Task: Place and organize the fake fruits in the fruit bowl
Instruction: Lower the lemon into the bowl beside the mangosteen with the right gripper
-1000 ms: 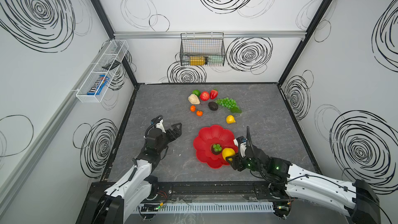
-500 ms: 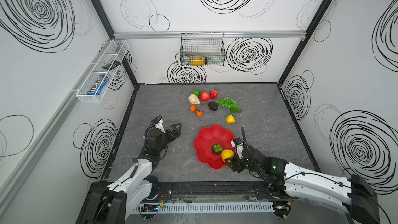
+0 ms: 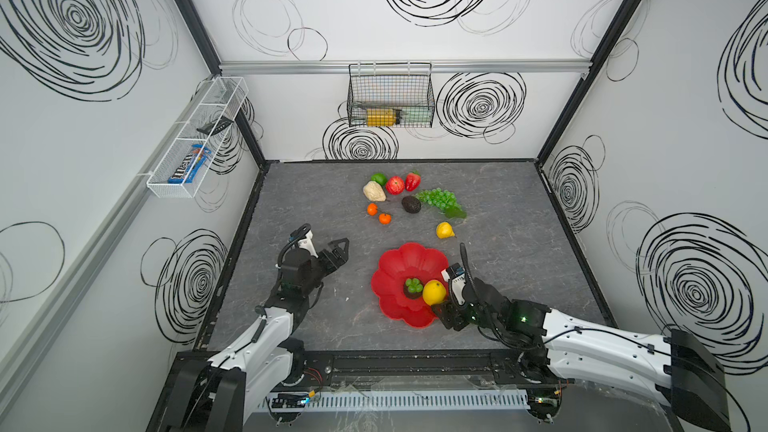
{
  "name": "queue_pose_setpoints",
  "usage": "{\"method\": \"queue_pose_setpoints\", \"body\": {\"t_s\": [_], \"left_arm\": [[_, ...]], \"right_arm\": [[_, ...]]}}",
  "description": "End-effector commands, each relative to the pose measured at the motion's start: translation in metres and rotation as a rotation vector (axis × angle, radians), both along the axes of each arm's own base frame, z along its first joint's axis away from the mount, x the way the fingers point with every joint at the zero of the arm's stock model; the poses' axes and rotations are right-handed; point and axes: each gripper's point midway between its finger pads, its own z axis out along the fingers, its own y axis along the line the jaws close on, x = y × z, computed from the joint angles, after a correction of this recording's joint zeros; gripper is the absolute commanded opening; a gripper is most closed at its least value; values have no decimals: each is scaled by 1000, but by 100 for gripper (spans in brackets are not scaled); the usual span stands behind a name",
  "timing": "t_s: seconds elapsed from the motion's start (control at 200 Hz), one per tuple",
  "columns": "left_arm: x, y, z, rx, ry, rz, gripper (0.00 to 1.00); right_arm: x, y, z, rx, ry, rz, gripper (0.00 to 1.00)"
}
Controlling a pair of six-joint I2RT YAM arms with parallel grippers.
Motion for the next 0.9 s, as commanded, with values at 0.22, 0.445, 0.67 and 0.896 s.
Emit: {"method": "queue_pose_setpoints", "body": {"t_s": [0.22, 0.445, 0.67, 0.896], "left_arm": [[3, 1, 5, -14, -37, -1, 99], [4, 0, 3, -14, -30, -7, 98], [6, -4, 3, 16, -12, -18, 97], [13, -20, 6, 80, 16, -57, 96]], "right_arm": [[10, 6, 25, 32, -63, -17, 68], [14, 2, 35, 45, -101, -36, 68], [25, -1, 51, 51, -132, -90, 69], [47, -8, 73, 94, -177, -162, 69]]}}
